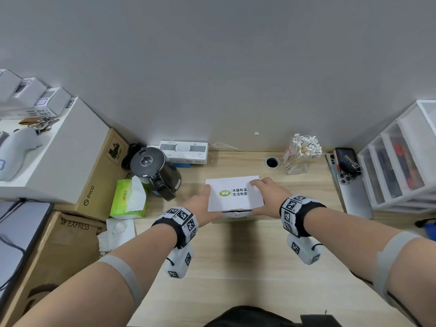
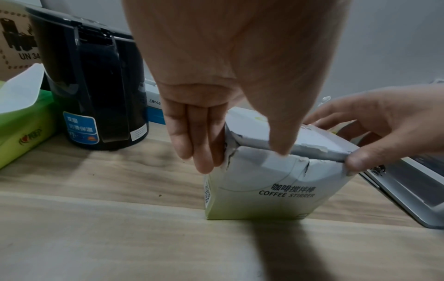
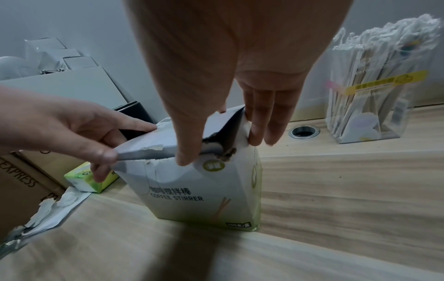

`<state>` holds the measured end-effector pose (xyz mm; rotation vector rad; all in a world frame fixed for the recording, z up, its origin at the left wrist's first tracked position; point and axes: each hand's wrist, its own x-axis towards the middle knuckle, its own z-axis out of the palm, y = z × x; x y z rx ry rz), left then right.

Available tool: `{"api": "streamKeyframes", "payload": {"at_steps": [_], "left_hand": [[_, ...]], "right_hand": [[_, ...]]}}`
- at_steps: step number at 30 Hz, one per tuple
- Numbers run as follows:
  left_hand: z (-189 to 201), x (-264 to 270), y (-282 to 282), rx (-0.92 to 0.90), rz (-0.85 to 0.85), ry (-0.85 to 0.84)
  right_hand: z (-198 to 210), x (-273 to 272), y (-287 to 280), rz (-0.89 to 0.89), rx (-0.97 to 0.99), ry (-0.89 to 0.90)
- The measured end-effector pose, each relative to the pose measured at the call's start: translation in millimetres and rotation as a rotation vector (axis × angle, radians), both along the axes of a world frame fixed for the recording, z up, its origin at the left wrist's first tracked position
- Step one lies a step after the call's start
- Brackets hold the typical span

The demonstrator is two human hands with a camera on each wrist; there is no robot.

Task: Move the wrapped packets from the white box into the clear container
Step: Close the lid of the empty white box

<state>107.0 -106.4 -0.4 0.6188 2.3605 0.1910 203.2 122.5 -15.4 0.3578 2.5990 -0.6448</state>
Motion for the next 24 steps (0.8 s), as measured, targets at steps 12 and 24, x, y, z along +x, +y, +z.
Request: {"api": "streamKeyframes", "payload": {"at_steps": [12, 24], "left_hand": [[-13, -10, -6, 0.164, 0.253, -0.064], [-8, -16, -8, 0.168, 0.427, -0.220]], "right_hand": [[-12, 1, 5, -0.258, -0.179, 0.013], [-17, 4, 16, -0.376, -0.454, -0.001]]}}
